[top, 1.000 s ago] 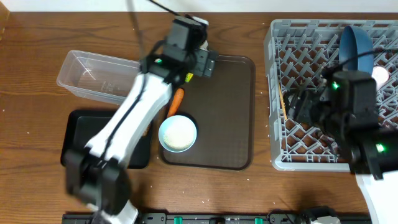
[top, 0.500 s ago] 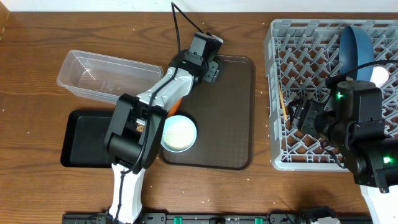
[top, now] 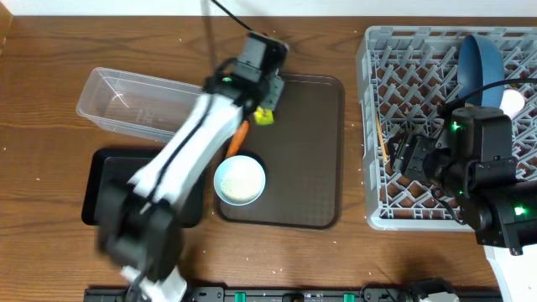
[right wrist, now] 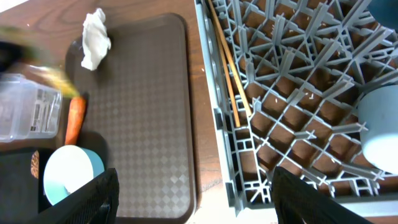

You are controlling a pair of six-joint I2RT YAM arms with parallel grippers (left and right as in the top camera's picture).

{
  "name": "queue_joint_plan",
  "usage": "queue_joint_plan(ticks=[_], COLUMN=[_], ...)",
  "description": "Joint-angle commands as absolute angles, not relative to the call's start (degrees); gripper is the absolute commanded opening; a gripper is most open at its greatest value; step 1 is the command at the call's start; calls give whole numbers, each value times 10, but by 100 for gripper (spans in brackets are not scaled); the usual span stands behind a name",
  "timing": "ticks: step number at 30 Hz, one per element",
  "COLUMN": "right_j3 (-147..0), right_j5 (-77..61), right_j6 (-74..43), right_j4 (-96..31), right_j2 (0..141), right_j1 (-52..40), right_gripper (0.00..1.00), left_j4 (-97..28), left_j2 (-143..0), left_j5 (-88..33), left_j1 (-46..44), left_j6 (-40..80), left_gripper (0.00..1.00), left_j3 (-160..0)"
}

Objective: Sort waste into correct bins and load items into the dishwasher rack
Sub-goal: 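Grasp the crumpled foil wrapper on the brown tray with the left gripper, then carry the foil wrapper over the clear plastic bin and release it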

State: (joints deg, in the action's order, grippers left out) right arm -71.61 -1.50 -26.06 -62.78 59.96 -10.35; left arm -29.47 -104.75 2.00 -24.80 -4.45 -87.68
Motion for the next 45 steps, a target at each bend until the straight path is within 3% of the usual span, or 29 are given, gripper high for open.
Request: queue_joint_plan(ticks=[1, 5, 13, 17, 18, 21, 26, 32, 34, 40, 45], right_j3=[-719, -719, -719, -719, -719, -719, -719, -719, -719, -719, -719], right_j5=[-8, -9, -8, -8, -8, -1, 2, 2, 2, 2, 2], right_j6=[-252, -252, -251, -246, -246, -246, -246, -246, -246, -246, -246], right_j4=[-628, -630, -641, -641, -640, -639, -639, -636, -637, -637, -637], right_j2=[600, 600, 600, 600, 600, 600, 600, 600, 600, 600, 600], right_j1=[-98, -98, -98, -98, -98, -98, -98, -98, -98, -98, -98], right_gripper=[72, 72, 72, 72, 73, 73, 73, 73, 73, 73, 74], left_j4=[-339, -380, -375, -379, -378, -366, -311, -239, -218, -124, -67], left_j2=[-957, -936, -977, -989, -989, -987, -987, -1021, -1053, -1176, -1232], left_j5=[117, 203, 197, 141, 137, 130, 22, 17, 17, 17, 16], left_j1=[-239, -201, -99, -72, -71, -74, -97, -163, -183, -205, -206], left_j6=[7, 131, 302, 312, 312, 309, 166, -29, -76, -109, -109], left_gripper=[6, 6, 6, 7, 13, 59, 66, 67, 75, 88, 88], left_j3=[-886, -886, -872, -872, -872, -872, -872, -872, -872, -872, -872])
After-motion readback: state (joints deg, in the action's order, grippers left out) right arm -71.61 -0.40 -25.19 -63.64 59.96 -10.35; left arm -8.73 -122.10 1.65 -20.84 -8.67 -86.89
